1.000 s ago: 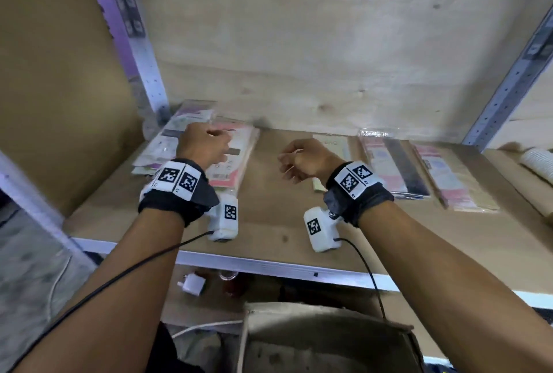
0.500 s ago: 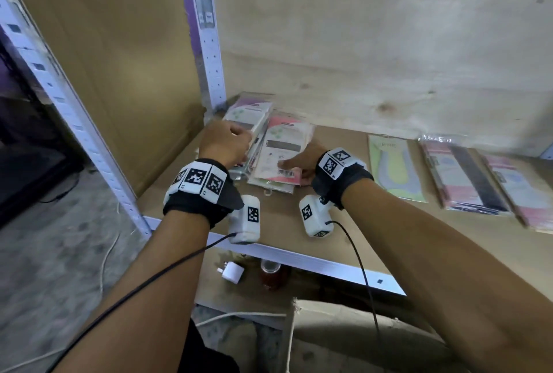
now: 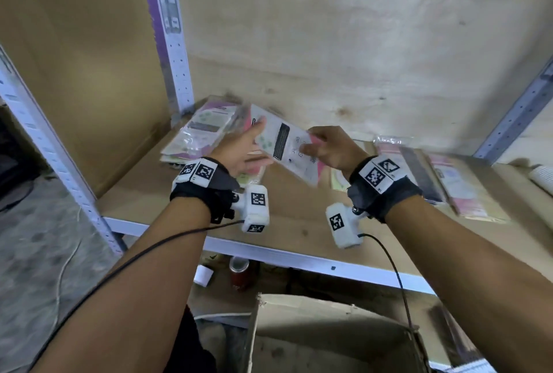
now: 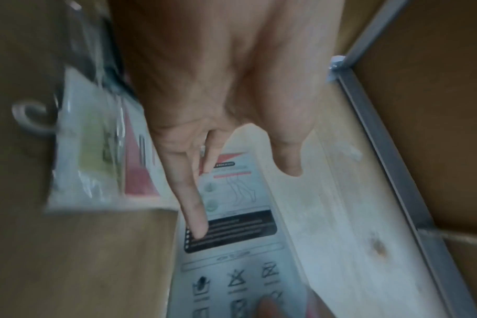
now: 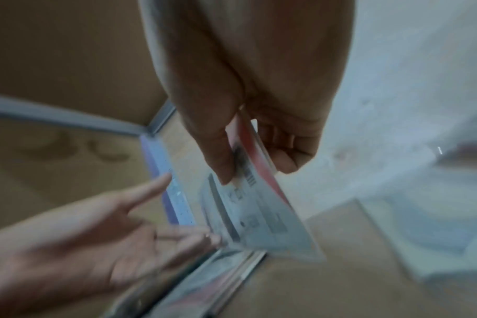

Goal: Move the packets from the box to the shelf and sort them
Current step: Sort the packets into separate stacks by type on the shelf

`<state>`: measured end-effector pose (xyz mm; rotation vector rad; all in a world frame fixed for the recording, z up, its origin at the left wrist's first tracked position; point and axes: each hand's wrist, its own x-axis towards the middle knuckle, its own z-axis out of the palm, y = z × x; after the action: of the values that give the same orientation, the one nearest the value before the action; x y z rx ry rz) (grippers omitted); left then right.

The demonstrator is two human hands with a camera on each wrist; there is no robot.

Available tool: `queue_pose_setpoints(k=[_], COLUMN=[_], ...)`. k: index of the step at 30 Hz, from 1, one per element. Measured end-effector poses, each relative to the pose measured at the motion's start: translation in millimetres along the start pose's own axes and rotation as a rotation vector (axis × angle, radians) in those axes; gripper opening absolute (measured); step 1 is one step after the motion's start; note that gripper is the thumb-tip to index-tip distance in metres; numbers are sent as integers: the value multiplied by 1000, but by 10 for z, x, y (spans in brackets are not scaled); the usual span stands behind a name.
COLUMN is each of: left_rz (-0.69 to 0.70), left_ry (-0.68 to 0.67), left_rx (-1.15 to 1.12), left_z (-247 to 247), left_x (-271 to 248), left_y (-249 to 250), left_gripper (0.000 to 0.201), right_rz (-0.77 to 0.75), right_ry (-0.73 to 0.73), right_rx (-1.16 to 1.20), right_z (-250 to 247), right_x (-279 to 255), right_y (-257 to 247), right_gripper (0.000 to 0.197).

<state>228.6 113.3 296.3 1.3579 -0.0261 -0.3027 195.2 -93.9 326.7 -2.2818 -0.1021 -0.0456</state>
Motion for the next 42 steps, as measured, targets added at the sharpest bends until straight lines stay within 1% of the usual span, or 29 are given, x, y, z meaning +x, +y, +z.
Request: queue_pose_setpoints(k=[1,3,5,6,7,9,10,12,13,14,16,19,20,22,24,25,28,31,33,34,36,39,40,42], left_rz=[-23,-68,-86,-96,-103,-111,-110,-102,-96,-88,-70,-84,-90,-103,-138,-160,-193,-154,-115,-101,-73,-16,14,85], left_ry=[-6,11,14,24,42,90,104,111,107,93,37,-90,-131,-196,-218,-212,-156,-30,56,88,146,244,275,302], left_rx=[-111,-277,-371,-384,-375,-295,-240,-186,-182,-185,-185,-179,-180,-184,-187,-186,-170,-154,-129,-102,21,235,277,344], left_z=[65,206,286,339,387,467,493,524,526,528,538,619,659,740,815,848,929,948,906,880,839,797,786,781], left_x=[18,77,131,144,155,167,169,166,170,161,140,76,50,15,12,20,78,192,283,324,396,479,496,527], left_y=[9,17,5,-14,-48,-117,-152,-203,-219,-227,-250,-275,-274,-267,-270,-278,-310,-357,-383,-392,-407,-424,-423,-413], left_gripper=[61,70,81,75,61,22,10,6,5,3,8,23,27,28,29,30,32,23,15,14,21,37,39,37], right_rz=[-83,-217,-281,-285,-275,-252,-237,-182,-141,-99,-13,89,123,185,205,205,190,188,185,183,175,178,182,186], right_ry=[35,96,99,83,58,-12,-58,-140,-158,-160,-125,-77,-88,-139,-183,-193,-217,-228,-230,-234,-249,-264,-265,-270], right_rx=[-116,-302,-389,-406,-423,-465,-479,-451,-411,-358,-236,-3,76,232,361,398,494,506,475,458,435,417,408,395], right_z=[-43,-120,-154,-194,-235,-320,-357,-434,-473,-510,-580,-631,-633,-620,-615,-623,-663,-701,-701,-697,-687,-696,-717,-774], right_x=[-82,-260,-385,-438,-478,-563,-608,-691,-718,-725,-702,-663,-665,-687,-737,-763,-826,-869,-883,-886,-888,-886,-888,-901], right_y=[4,49,107,156,217,348,414,527,579,625,703,831,875,971,1064,1106,1219,1302,1349,1367,1390,1401,1402,1408], right_gripper=[16,21,34,39,43,54,64,86,92,92,85,68,60,43,32,30,28,40,40,38,36,36,34,29])
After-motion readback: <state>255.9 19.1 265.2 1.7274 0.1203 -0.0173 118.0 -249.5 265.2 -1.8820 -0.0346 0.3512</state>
